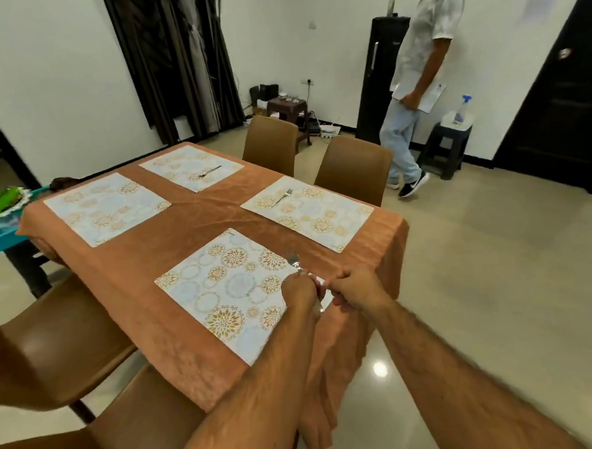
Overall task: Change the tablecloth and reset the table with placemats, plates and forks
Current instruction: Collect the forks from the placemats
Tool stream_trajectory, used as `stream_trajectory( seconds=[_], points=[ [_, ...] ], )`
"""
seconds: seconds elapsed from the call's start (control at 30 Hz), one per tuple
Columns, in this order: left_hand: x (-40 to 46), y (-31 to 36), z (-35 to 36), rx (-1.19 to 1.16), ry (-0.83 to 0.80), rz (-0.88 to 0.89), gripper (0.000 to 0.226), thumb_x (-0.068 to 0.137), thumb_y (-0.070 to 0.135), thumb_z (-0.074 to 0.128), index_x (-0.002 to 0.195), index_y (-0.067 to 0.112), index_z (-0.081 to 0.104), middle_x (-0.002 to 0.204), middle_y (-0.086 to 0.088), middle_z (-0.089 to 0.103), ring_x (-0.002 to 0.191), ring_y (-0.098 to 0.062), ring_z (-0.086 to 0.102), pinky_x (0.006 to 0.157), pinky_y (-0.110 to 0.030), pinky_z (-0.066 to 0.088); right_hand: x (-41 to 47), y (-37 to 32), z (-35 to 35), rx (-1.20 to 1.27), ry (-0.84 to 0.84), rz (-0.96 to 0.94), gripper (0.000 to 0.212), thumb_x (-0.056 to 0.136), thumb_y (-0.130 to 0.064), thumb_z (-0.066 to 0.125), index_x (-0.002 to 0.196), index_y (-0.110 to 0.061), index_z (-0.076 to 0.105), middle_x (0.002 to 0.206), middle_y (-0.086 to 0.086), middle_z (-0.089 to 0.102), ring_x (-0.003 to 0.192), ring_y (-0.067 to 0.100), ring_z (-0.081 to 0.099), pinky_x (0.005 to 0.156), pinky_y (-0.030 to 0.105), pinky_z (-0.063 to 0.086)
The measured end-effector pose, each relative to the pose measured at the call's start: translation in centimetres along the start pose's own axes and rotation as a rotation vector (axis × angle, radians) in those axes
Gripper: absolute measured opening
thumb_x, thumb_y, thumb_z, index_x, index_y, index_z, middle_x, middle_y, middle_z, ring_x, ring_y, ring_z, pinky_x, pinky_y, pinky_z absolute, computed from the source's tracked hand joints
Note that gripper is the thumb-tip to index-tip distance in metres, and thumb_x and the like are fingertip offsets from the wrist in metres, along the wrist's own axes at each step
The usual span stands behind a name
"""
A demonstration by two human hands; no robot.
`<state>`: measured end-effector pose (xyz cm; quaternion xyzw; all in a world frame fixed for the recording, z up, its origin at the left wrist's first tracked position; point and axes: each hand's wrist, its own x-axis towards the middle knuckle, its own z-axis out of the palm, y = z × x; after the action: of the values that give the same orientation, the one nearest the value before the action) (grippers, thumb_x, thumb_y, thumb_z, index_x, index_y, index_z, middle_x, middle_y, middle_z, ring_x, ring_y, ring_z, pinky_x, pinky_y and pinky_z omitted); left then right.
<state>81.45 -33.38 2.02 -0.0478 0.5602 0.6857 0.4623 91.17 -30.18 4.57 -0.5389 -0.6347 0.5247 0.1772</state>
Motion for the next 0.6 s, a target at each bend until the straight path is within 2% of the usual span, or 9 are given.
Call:
stream_trajectory(
  seconds=[0.17,0.27,0.37,0.6],
  points=[
    [6.5,1.2,5.0,0.038,0.101,0.017,0.029,0.095,-0.002,0.04,0.071,0.007,0.055,0.057,-0.007,0.048,0.041,-0.013,0.035,0.041,-0.022,0.028,9.4,-2.6,-2.7,-0.074,-0.021,-0.022,0.02,0.089,-0.005,0.064,0.071,-0.012,0.062,0.065,0.01,0.062,0.056,0.019,0.06,0.052,0.03,0.054],
    [9.9,2.7,7.6,0.012,0.127,0.025,0.029,0.094,-0.002,0.036,0.073,0.009,0.054,0.058,-0.004,0.048,0.045,-0.012,0.037,0.042,-0.022,0.027,14.8,-4.6,-3.8,-0.107,-0.031,-0.054,0.009,0.088,-0.007,0.065,0.081,-0.005,0.07,0.069,0.01,0.068,0.063,0.021,0.065,0.062,0.036,0.06],
    [13.1,4.0,9.4,0.002,0.18,0.025,0.027,0.096,0.001,0.037,0.079,0.009,0.057,0.061,-0.002,0.049,0.048,-0.011,0.039,0.041,-0.021,0.029,19.9,-6.0,-4.2,-0.112,-0.076,-0.05,0.006,0.086,-0.007,0.068,0.082,-0.004,0.071,0.07,0.01,0.07,0.064,0.023,0.067,0.059,0.035,0.06],
    [20.9,5.2,12.3,-0.058,0.268,0.033,0.029,0.097,0.006,0.036,0.074,0.013,0.054,0.064,0.0,0.049,0.05,-0.009,0.041,0.039,-0.017,0.03,33.1,-7.7,-4.3,-0.019,-0.203,0.041,0.013,0.089,-0.01,0.069,0.079,-0.006,0.062,0.072,0.012,0.065,0.06,0.022,0.063,0.052,0.028,0.05]
  ],
)
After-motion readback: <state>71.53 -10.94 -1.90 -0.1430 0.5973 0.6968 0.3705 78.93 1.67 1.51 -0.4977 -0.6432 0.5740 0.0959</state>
